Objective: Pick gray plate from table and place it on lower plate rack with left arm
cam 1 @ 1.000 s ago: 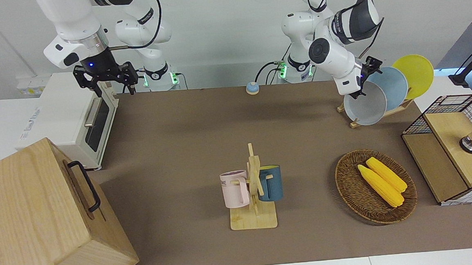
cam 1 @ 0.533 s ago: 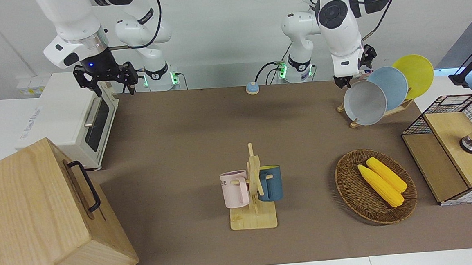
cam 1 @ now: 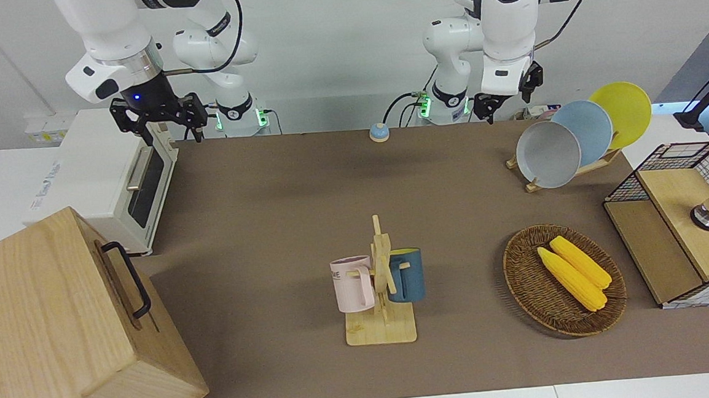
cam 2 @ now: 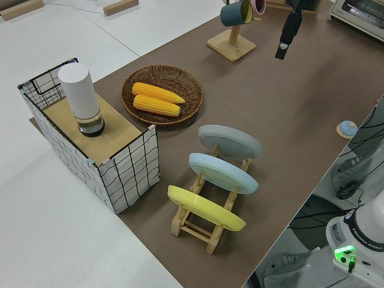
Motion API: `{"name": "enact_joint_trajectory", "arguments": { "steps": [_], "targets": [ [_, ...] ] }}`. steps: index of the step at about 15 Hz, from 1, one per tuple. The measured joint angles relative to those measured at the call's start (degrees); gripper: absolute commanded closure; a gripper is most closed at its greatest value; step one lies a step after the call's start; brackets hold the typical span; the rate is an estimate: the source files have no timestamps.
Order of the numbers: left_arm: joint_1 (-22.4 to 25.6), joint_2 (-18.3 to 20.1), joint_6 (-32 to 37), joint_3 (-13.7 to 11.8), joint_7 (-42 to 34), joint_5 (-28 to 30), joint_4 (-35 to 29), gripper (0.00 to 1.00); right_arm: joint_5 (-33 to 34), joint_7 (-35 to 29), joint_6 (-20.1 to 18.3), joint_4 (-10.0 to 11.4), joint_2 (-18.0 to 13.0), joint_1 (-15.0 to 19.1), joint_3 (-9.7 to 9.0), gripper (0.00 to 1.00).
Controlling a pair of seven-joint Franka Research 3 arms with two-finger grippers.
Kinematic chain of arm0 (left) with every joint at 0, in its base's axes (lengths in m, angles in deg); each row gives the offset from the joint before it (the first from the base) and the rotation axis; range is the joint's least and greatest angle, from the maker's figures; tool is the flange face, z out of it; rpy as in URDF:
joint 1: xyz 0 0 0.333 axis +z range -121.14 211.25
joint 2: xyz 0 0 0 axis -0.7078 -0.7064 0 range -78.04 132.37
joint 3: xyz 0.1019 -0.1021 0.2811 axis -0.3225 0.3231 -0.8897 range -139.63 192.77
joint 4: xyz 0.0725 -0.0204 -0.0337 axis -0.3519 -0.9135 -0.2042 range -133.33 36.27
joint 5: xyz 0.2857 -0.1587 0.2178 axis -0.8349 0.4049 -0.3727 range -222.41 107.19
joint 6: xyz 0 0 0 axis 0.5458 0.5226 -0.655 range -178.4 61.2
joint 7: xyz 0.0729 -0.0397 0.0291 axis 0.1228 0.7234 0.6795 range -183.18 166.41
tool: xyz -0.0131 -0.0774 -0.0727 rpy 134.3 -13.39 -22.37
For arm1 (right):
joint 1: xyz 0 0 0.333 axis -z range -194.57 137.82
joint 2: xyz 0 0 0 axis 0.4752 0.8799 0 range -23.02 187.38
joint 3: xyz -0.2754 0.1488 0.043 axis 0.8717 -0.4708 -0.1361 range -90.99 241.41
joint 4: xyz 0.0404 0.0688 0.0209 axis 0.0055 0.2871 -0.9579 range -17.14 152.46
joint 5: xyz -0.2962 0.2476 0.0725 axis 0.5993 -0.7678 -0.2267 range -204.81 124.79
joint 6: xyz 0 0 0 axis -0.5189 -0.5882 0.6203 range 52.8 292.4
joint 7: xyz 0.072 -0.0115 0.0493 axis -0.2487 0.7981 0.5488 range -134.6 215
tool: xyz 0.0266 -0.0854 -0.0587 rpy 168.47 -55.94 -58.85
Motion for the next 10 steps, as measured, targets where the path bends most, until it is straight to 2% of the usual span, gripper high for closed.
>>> {"name": "enact_joint_trajectory", "arguments": {
  "steps": [4, 6, 10],
  "targets": [
    [0.11, 0.13, 0.11, -0.56, -6.10, 8.40, 4.21, 0.00, 0.00, 0.00, 0.00, 0.00, 0.00, 0.00, 0.00, 0.017],
    [0.14, 0.24, 0.22, -1.77, -10.02, 12.53, 5.79, 0.00, 0.00, 0.00, 0.00, 0.00, 0.00, 0.00, 0.00, 0.017],
    [0.20, 0.27, 0.21, -3.26, -17.75, 15.25, 6.26, 0.00, 0.00, 0.00, 0.00, 0.00, 0.00, 0.00, 0.00, 0.017]
  ]
}}
